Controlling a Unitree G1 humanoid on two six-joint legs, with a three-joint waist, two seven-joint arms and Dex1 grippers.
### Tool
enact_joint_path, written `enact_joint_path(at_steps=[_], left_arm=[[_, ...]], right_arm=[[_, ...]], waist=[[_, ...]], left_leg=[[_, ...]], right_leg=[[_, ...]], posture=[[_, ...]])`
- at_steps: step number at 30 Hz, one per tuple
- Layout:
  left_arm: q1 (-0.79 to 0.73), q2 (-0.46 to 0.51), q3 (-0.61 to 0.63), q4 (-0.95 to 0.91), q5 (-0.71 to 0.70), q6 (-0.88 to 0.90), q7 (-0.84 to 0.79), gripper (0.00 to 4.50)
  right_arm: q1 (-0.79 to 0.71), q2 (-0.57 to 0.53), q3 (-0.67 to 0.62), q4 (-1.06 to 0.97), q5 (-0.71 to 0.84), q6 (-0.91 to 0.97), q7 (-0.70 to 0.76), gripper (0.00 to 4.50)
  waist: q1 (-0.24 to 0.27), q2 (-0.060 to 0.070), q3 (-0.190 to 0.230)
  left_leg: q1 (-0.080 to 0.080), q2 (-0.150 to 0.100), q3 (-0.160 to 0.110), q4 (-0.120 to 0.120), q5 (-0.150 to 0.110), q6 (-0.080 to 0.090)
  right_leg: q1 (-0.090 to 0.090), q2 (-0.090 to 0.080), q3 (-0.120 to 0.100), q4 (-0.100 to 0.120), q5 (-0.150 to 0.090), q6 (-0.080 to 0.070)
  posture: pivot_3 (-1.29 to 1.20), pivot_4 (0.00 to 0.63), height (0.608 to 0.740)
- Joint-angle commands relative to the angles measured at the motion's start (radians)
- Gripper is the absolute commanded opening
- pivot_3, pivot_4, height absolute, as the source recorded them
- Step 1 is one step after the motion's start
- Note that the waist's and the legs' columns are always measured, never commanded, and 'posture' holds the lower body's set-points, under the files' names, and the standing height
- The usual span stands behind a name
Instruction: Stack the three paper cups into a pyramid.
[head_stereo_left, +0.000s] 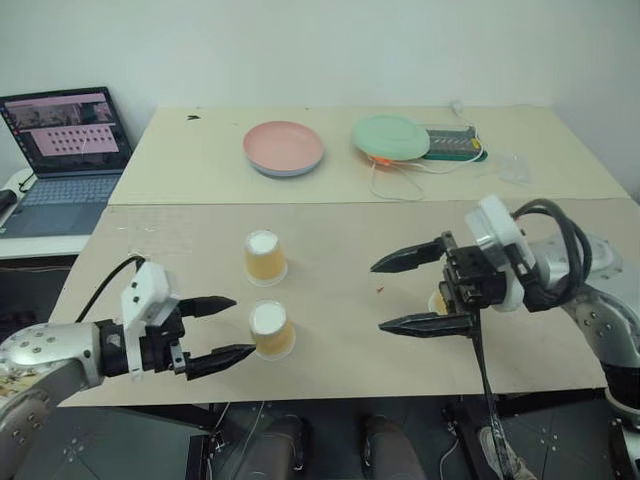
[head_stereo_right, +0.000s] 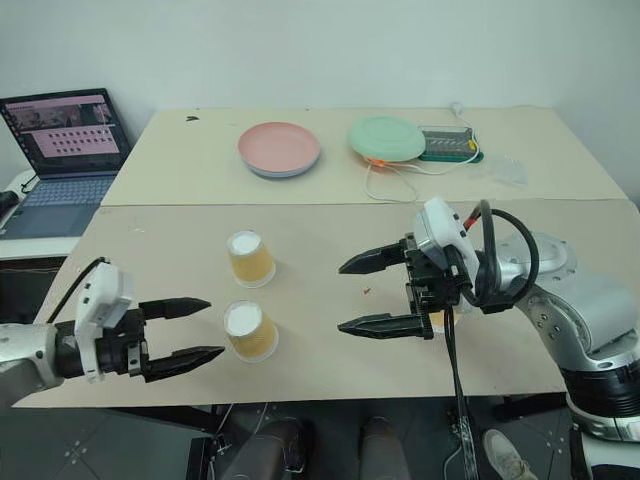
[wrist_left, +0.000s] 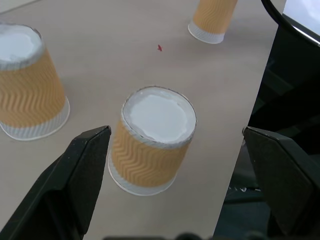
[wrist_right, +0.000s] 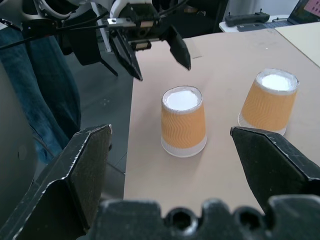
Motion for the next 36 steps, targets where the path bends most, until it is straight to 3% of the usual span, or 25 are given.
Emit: enact_joint_path(at_steps=[1,9,22,25,28,36], left_arm=[[-0.013,0.008,-0.080,0.017,0.099,-0.081,-0.036,4.50],[-0.127,-0.037,-0.254,0.136,0.271,-0.213,-0.060,4.50],[-0.250,-0.103,-0.316,0.158,0.273,-0.193,-0.068,4.50],[-0.257,-0.106,-0.322,0.159,0.272,-0.185,-0.069,3.71],[-0.264,-0.102,-0.325,0.162,0.271,-0.173,-0.073,2.58],[-0.326,-0.128,-0.338,0.186,0.283,-0.155,-0.059,2.54]], right_arm=[[-0.016,0.008,-0.038,-0.033,0.033,0.003,-0.014,4.47],[-0.017,0.013,-0.070,-0.070,0.087,0.025,-0.063,4.47],[0.038,0.006,-0.069,-0.099,0.050,0.016,-0.114,4.47],[0.036,0.008,-0.075,-0.100,0.049,0.016,-0.117,4.50],[0.028,0.009,-0.081,-0.099,0.051,0.015,-0.122,4.50],[0.026,0.011,-0.077,-0.090,0.033,0.005,-0.127,4.50]], waist=[[0.000,0.000,0.000],[0.000,0.000,0.000],[-0.002,0.000,0.000],[-0.002,0.000,0.000],[-0.001,0.000,0.000],[-0.001,0.000,0.000]], left_leg=[[0.000,0.000,0.000,0.000,0.000,0.000],[-0.001,0.000,0.000,0.000,0.000,0.000],[-0.001,-0.001,0.000,0.000,0.000,0.000],[-0.001,0.000,0.000,0.000,0.000,0.000],[-0.001,0.000,0.000,0.000,0.000,0.000],[-0.001,-0.001,0.000,0.000,0.000,0.000]], right_leg=[[0.000,0.000,0.000,0.000,0.001,-0.001],[0.000,0.000,0.000,0.000,0.002,-0.002],[-0.001,0.000,0.000,0.000,0.003,-0.004],[-0.001,0.000,-0.001,0.000,0.002,-0.004],[0.000,0.000,-0.001,0.000,0.002,-0.003],[0.000,0.000,-0.001,0.000,0.002,-0.003]], posture=[[0.00,0.150,0.715],[0.00,0.150,0.715],[0.00,0.150,0.715],[0.00,0.150,0.715],[0.00,0.150,0.715],[0.00,0.150,0.715]])
